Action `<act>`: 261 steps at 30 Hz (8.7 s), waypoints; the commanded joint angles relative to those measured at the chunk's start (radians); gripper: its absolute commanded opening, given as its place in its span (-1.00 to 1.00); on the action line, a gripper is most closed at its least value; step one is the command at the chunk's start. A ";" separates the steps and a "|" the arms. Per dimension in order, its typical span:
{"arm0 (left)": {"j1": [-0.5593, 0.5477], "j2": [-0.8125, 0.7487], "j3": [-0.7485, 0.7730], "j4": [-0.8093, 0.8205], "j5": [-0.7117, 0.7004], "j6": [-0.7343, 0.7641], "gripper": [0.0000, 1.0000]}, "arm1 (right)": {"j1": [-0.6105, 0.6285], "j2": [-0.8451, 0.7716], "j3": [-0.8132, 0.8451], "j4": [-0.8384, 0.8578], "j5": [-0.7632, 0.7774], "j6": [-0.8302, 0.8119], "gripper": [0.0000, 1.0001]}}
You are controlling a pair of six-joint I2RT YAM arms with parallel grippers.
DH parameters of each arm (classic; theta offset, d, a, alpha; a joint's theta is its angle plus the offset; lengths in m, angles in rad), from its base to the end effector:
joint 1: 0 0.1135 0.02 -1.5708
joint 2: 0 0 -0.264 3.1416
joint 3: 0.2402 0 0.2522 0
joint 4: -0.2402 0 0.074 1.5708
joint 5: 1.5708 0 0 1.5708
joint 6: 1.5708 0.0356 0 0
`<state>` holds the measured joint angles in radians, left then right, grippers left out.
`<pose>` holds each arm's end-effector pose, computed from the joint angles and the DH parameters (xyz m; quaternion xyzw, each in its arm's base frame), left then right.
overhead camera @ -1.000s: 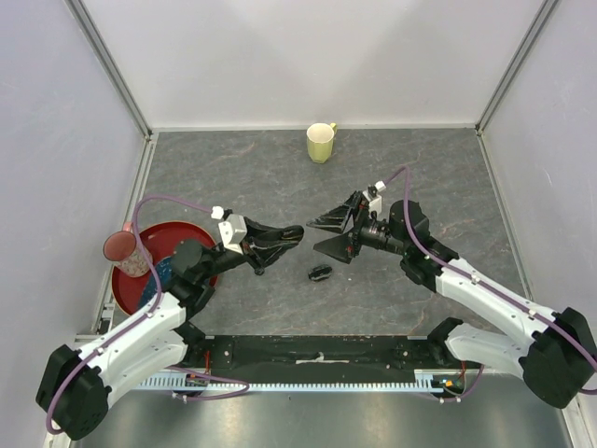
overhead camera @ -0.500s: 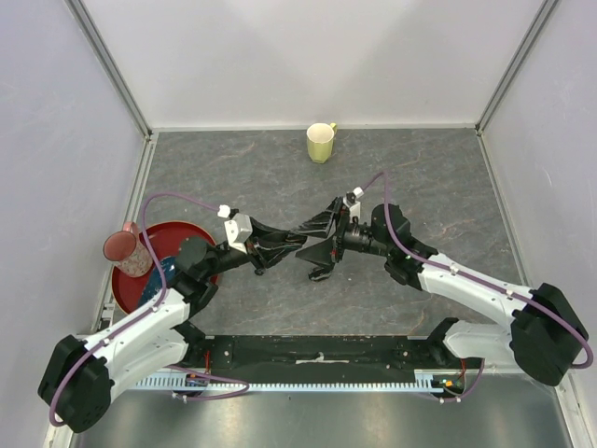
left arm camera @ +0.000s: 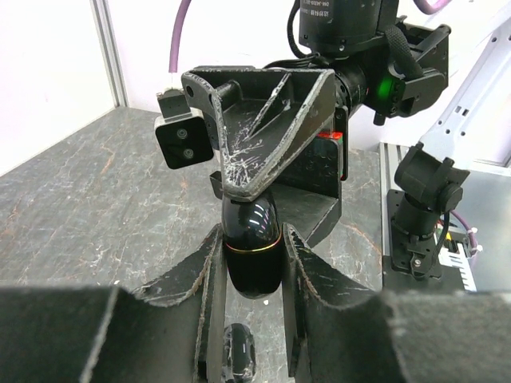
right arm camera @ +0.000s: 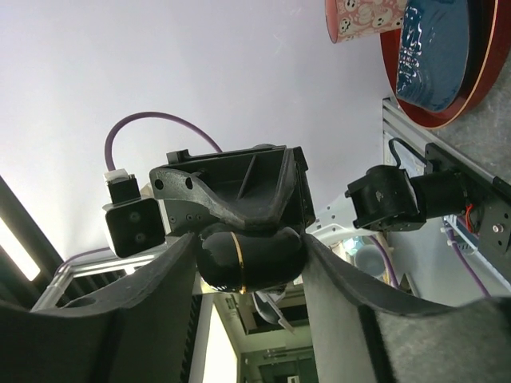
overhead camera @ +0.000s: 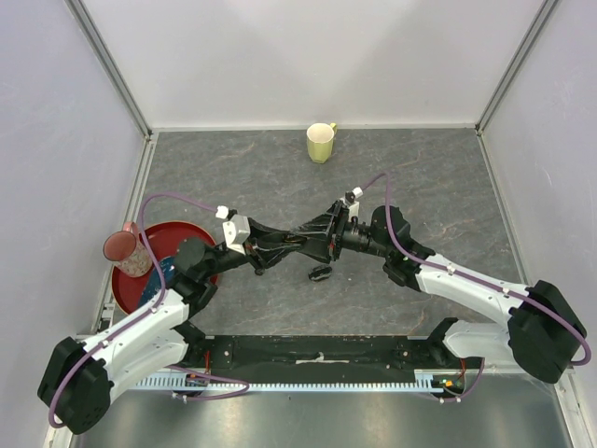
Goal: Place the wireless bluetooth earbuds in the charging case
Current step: Open the charging case, then pick up the earbud from the center of the board.
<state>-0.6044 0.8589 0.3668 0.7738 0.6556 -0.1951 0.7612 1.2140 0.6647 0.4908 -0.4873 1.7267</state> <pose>0.1440 -0.1258 0.2789 0.3676 0.5047 -0.4727 0.6219 0.1864 0.2006 0.2780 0.1811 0.7022 0.6870 0.0476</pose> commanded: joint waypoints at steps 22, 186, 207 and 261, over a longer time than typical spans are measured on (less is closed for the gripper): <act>-0.005 -0.005 -0.005 0.067 -0.050 -0.093 -0.14 | 0.001 -0.033 -0.039 0.178 0.049 0.093 -0.61; -0.014 -0.567 -0.226 -0.110 -0.151 -0.158 -0.95 | -0.163 0.759 0.796 -0.920 0.578 -1.326 0.13; -0.014 -0.575 -0.249 -0.107 -0.188 -0.161 -0.95 | -0.134 0.858 0.843 -0.936 0.610 -1.362 -0.12; -0.014 -0.610 -0.276 -0.163 -0.225 -0.155 -0.95 | -0.117 0.658 0.510 -0.896 0.711 -1.277 -0.52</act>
<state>-0.6147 0.2478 0.0929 0.5915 0.4469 -0.3664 0.6491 1.9457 1.2743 -0.3763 0.2054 0.3847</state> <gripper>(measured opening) 0.346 0.261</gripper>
